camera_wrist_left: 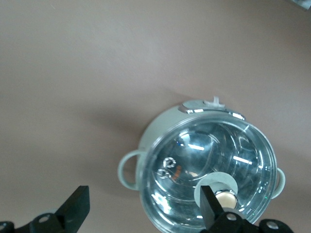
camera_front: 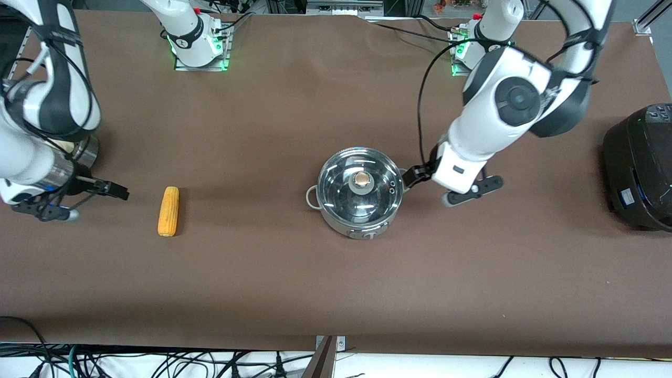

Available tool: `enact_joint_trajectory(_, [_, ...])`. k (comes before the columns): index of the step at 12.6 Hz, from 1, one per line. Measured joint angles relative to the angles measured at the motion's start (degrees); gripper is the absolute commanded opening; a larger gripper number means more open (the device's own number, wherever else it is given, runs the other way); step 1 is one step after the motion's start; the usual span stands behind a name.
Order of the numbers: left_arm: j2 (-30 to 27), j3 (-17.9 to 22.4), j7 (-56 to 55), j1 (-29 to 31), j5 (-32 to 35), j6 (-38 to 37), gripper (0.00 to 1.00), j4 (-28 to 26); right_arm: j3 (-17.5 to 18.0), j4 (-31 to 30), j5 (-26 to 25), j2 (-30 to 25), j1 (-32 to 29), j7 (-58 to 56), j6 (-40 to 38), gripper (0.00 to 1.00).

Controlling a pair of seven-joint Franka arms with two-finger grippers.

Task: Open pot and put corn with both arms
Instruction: 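Move the left gripper toward the lid knob while the right gripper reaches the corn, then grasp the lid knob with the left gripper while the right gripper grasps the corn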

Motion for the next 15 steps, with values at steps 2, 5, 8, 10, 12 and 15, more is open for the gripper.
enact_joint_trajectory(2, [3.34, -0.05, -3.23, -3.28, 2.9, 1.1, 1.0, 0.37, 0.85, -3.1, 0.0, 2.85, 0.08, -0.04, 5.53, 1.0])
enact_joint_trajectory(5, [7.49, -0.2, -8.26, -8.78, 8.13, 1.55, 1.0, 2.13, 2.42, -3.49, 0.0, 7.1, 0.23, -0.04, 8.62, 1.0])
enact_joint_trajectory(8, [10.44, -0.19, -10.02, -11.33, 8.31, 1.67, 1.0, 6.42, 3.04, -3.54, 0.0, 9.57, 0.28, -0.23, 11.69, 1.0])
enact_joint_trajectory(10, [11.73, -0.18, -10.62, -12.31, 8.36, 1.63, 1.0, 8.63, 3.04, -3.57, 0.0, 12.23, 0.28, -0.68, 14.97, 1.0])
enact_joint_trajectory(12, [13.17, -0.16, -10.77, -12.87, 10.71, 2.16, 0.96, 9.11, 3.05, -3.56, 0.0, 13.98, 0.28, -0.88, 16.36, 1.0])
enact_joint_trajectory(15, [15.75, -0.16, -10.96, -13.03, 14.75, 4.47, 0.54, 9.35, 3.15, -3.56, 0.0, 14.24, 0.37, -0.99, 16.52, 1.0])
